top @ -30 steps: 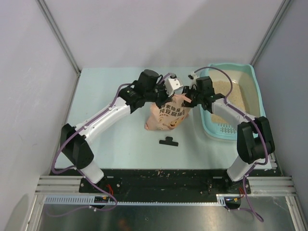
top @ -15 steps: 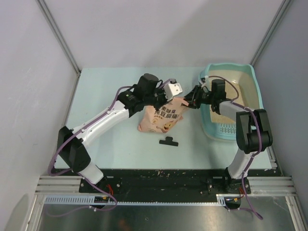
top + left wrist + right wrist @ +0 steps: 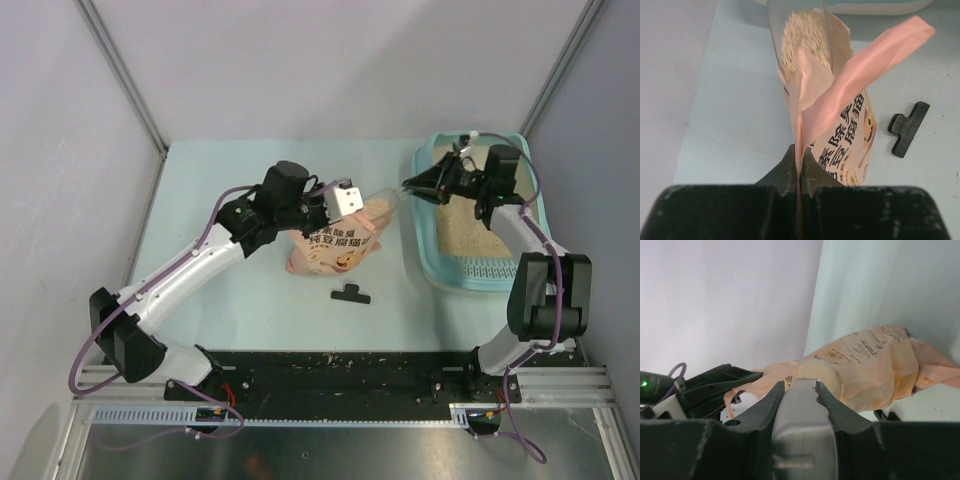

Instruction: Fill the litter box with clean litter

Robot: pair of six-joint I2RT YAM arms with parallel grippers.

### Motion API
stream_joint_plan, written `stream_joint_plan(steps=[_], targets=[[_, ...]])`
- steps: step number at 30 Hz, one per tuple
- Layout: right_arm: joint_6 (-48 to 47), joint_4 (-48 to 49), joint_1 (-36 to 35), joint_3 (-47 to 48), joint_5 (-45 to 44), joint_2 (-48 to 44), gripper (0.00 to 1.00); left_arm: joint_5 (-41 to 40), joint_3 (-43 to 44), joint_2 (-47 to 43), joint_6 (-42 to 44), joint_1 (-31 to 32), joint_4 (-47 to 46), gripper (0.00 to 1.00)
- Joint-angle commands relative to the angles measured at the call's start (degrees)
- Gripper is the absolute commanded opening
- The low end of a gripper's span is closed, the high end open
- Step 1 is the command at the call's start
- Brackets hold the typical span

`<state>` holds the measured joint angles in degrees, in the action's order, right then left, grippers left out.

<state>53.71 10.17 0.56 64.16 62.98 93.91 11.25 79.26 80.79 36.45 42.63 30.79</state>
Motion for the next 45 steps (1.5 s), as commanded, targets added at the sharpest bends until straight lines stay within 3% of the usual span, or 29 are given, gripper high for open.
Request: stream_joint_plan(steps=[1, 7, 12, 19, 25, 34, 45], targets=[[-2.91, -3.58, 4.36, 2.90, 2.59, -2.34, 0.00, 3.52, 6.86, -1.70, 0.82, 0.35, -5.21, 0.00], [5.96, 10.91, 4.62, -0.53, 2.49, 0.23, 0.00, 4.49, 13.19, 2.35, -1.29, 0.52, -5.30, 0.00], [2.54, 7.22, 4.46, -1.57, 2.94, 1.45, 0.00, 4.14, 15.13, 2.88, -2.96, 0.52, -5.91, 0.00], [9.03, 14.25, 5.15, -2.90, 4.25, 1.72, 0.00, 2.47, 13.02, 1.39, -1.12, 0.87, -6.00, 0.00], [8.78, 10.92, 8.49, -3.16, 5.04, 0.84, 0.00, 1.32, 12.49, 1.91, 0.29, 0.70, -6.70, 0.00], [16.68, 20.31, 11.65, -5.71, 7.77, 0.49, 0.00, 1.41, 14.07, 3.32, 1.87, 0.70, -6.97, 0.00], [21.34, 25.23, 16.84, -8.70, 8.56, -1.18, 0.00, 2.03, 14.87, 5.16, 2.31, 0.70, -6.97, 0.00]])
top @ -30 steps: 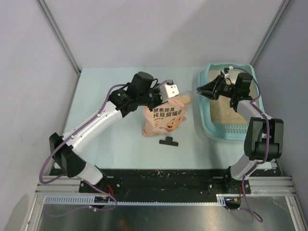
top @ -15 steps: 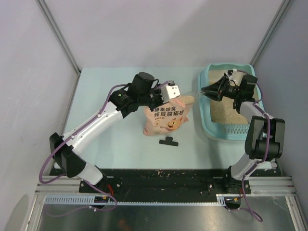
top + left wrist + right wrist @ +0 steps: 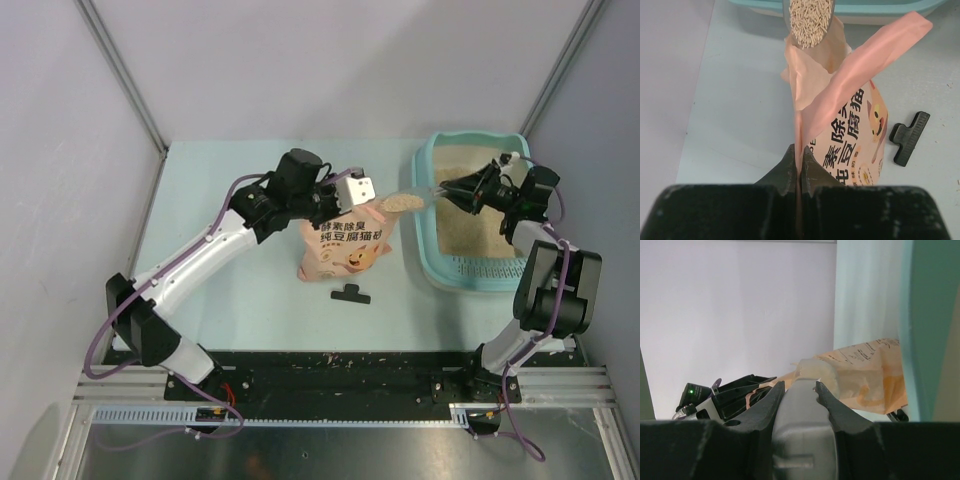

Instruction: Fill the litter box with clean litter

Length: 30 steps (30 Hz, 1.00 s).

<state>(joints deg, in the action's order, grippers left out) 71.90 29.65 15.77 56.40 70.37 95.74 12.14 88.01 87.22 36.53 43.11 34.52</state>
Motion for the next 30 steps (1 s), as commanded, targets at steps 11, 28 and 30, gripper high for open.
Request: stream_joint_plan(steps=[11, 28, 30], targets=[[8.87, 13.94, 9.97, -5.42, 1.08, -6.18, 0.00, 1.83, 5.86, 0.23, 4.42, 0.22, -10.62, 0.00], [0.90, 10.98, 31.25, -15.89, -7.78, -15.84, 0.00, 5.70, 7.62, 4.10, 9.43, 0.22, -10.70, 0.00], [-9.88, 0.50, 31.43, -15.36, -12.17, -21.44, 0.00, 5.87, 7.53, 4.27, 9.61, 0.22, -10.62, 0.00]])
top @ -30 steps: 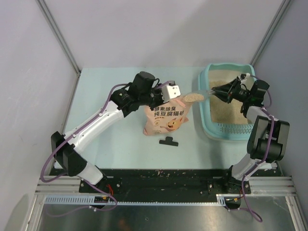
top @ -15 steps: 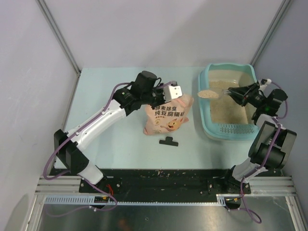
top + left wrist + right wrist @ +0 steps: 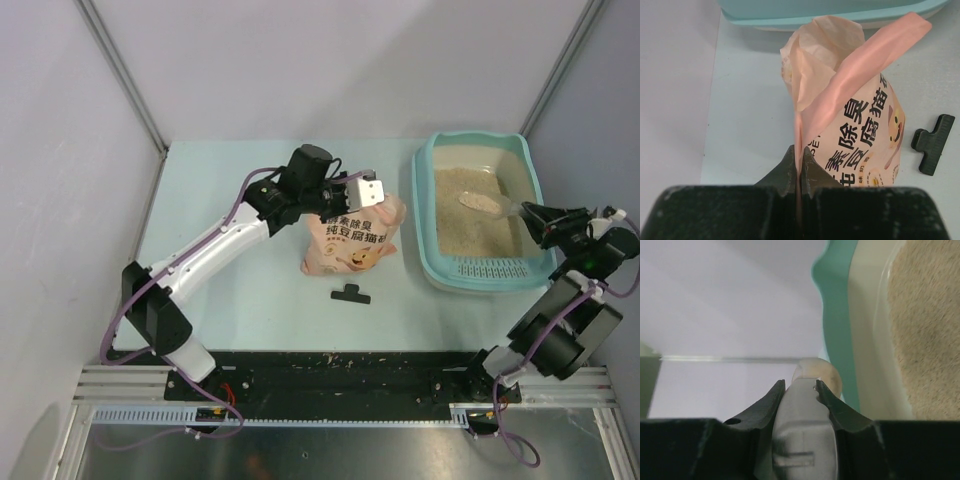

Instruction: Fill the litter box with clean litter

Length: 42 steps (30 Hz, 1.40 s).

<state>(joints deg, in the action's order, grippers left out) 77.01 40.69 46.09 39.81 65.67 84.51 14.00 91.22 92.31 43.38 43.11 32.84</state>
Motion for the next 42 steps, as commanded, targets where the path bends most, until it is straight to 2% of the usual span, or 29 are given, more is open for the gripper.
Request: stream_joint_plan(steps=[1, 2, 3, 4, 5, 6, 7, 10, 13, 15, 19, 21, 25, 30, 36, 40, 42], targets=[[-19.75, -16.63, 1.02, 2.02, -10.01, -12.68, 0.00, 4.19, 4.23, -0.73, 2.77, 0.22, -8.93, 0.00], [-28.24, -25.13, 0.68, 2.98, -15.95, -14.70, 0.00, 4.28, 4.23, -0.82, 2.77, 0.22, -9.02, 0.00], [-32.41, -29.31, -1.07, 3.69, -19.06, -16.55, 0.00, 4.46, 4.06, -0.91, 2.68, 0.22, -9.02, 0.00], [-36.37, -33.35, -2.48, 4.65, -26.83, -20.31, 0.00, 4.72, 3.79, -1.08, 2.85, 0.22, -9.02, 0.00], [-40.67, -40.44, -4.14, 6.84, -31.43, -21.83, 0.00, 4.81, 3.70, -1.26, 2.86, 0.22, -9.02, 0.00], [-46.20, -43.47, -6.51, 7.47, -35.66, -23.15, 0.00, 4.72, 3.35, -1.43, 2.77, 0.22, -9.02, 0.00], [-48.51, -44.89, -10.54, 7.99, -42.83, -24.82, 0.00, 4.98, 2.74, -1.69, 2.85, 0.13, -9.02, 0.00], [-54.06, -46.66, -18.36, 10.01, -54.54, -25.28, 0.00, 5.25, 1.25, -2.93, 3.38, 0.04, -8.93, 0.00], [-59.86, -41.58, -24.35, 12.21, -61.33, -20.38, 0.00, 5.51, -0.16, -4.16, 3.91, -0.13, -9.11, 0.00], [-62.76, -34.20, -25.95, 15.18, -61.36, -16.94, 0.00, 5.69, -0.86, -4.94, 3.91, -0.22, -9.11, 0.00], [-79.25, -29.61, -30.09, 20.12, -64.87, -12.62, 0.00, 5.78, -3.23, -6.35, 3.91, -0.40, -9.20, 0.00], [-81.92, -31.10, -30.62, 20.65, -64.97, -13.49, 0.00, 5.25, -4.20, -7.23, 3.82, -0.48, -9.37, 0.00], [-83.34, -38.20, -31.23, 20.74, -54.44, -18.49, 0.00, 3.06, -6.40, -9.25, 3.38, -0.40, -9.81, 0.00], [-79.83, -45.42, -37.80, 20.83, -45.74, -24.73, 0.00, -0.19, -9.30, -11.54, 3.82, -0.92, -10.16, 0.00], [-79.99, -51.66, -45.90, 21.97, -36.86, -25.10, 0.00, -3.01, -12.90, -15.49, 4.88, -3.29, -10.16, 0.00], [-85.52, -54.74, -55.29, 21.89, -37.36, -24.48, 0.00, -4.15, -15.37, -18.22, 4.88, -5.93, -10.17, 0.00], [-89.30, -55.10, -57.50, 21.89, -38.59, -23.95, 0.00, -4.42, -16.85, -20.06, 4.79, -7.34, -10.25, 0.00]])
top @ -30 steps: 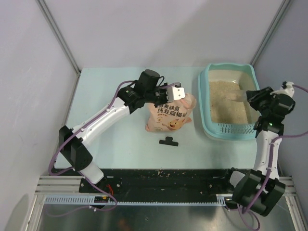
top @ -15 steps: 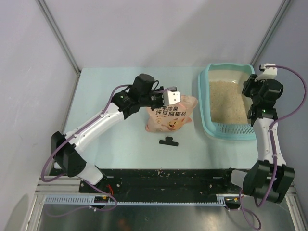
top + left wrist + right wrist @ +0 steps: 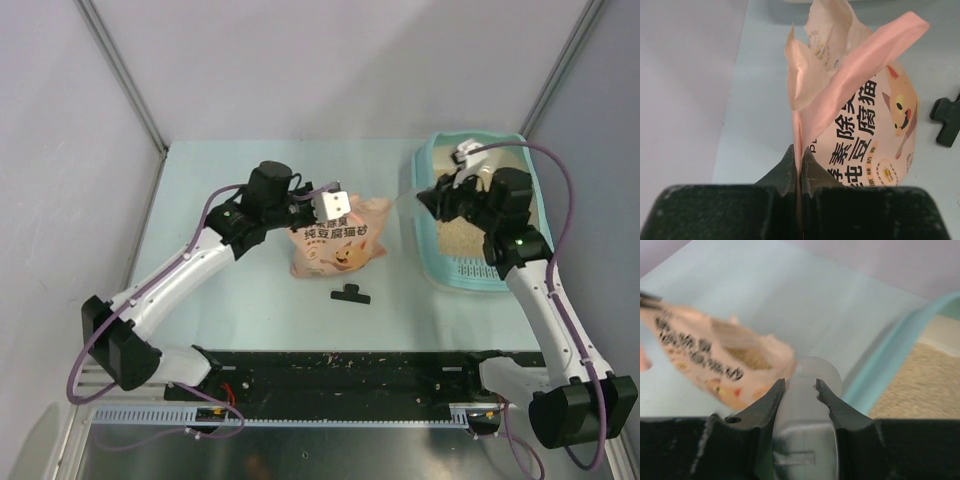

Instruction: Fill the litter box with clean litter

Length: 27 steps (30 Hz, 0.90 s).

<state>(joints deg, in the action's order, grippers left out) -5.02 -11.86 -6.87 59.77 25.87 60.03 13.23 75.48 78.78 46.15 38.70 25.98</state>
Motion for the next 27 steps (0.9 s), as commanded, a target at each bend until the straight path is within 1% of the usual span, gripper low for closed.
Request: stream_joint_plan(steps=[1, 3, 4, 6, 7, 9, 10, 11, 13, 14, 16, 17, 18, 20, 23, 25, 26, 27], targets=[[-10.68, -2.90, -6.81, 2.02, 0.51, 0.87, 0.00, -3.74, -1.56, -7.23, 1.93, -3.71, -3.30, 0.00], [-14.57, -3.35, -8.32, 1.84, 0.23, 2.54, 0.00, -3.74, -3.05, -8.81, 1.31, -4.59, -3.39, 0.00], [-18.76, -3.43, -9.55, 1.93, 0.24, 3.24, 0.00, -3.66, -3.50, -9.26, 1.22, -5.03, -3.30, 0.00], [-22.48, -3.18, -10.79, 1.76, -0.64, 5.44, 0.00, -3.83, -4.64, -9.87, 1.14, -5.21, -3.30, 0.00], [-27.54, -3.26, -10.97, 1.76, -0.38, 6.06, 0.00, -3.66, -4.90, -10.40, 1.05, -5.21, -3.30, 0.00], [-32.92, -3.09, -12.11, 1.14, -0.03, 7.47, 0.00, -3.57, -5.34, -10.93, 0.26, -5.30, -3.30, 0.00], [-35.39, -2.39, -12.37, -0.77, 0.06, 7.90, 0.00, -3.65, -5.43, -11.11, -0.01, -5.21, -3.30, 0.00], [-41.16, -1.60, -12.81, -2.10, 1.28, 8.00, 0.00, -3.48, -5.61, -11.28, -0.18, -5.30, -3.39, 0.00], [-46.99, 1.65, -13.69, -7.00, 2.69, 7.91, 0.00, -3.22, -5.78, -11.37, -0.62, -5.30, -3.30, 0.00], [-53.63, 2.53, -14.21, -8.77, 3.39, 7.82, 0.00, -3.13, -5.96, -11.72, -0.80, -5.30, -3.30, 0.00], [-59.47, 4.56, -15.88, -11.42, 4.36, 7.38, 0.04, -3.04, -6.05, -11.98, -0.98, -5.21, -3.30, 0.00], [-61.76, 5.35, -16.32, -14.21, 5.06, 7.03, 0.06, -3.13, -6.14, -12.07, -1.06, -5.21, -3.30, 0.00], [-65.87, 5.53, -16.94, -15.28, 5.42, 6.86, 0.07, -3.13, -6.22, -11.99, -0.98, -5.30, -3.39, 0.00], [-68.71, 3.96, -17.30, -17.04, 6.03, 6.59, 0.08, -3.13, -6.23, -11.99, -0.89, -5.21, -3.30, 0.00], [-73.02, -1.84, -17.82, -18.19, 5.86, 5.89, 0.09, -2.60, -6.14, -11.90, -1.15, -5.21, -3.30, 0.00], [-75.22, -6.32, -18.43, -19.42, 5.51, 4.06, 0.15, -2.34, -6.05, -11.72, -1.24, -5.21, -3.39, 0.00], [-75.58, -7.90, -18.53, -19.69, 5.34, 3.09, 0.19, -2.34, -5.88, -11.72, -1.33, -5.21, -3.30, 0.00], [-75.75, -11.49, -18.53, -19.95, 5.25, 2.29, 0.28, -2.34, -5.79, -11.55, -1.50, -5.21, -3.48, 0.00]])
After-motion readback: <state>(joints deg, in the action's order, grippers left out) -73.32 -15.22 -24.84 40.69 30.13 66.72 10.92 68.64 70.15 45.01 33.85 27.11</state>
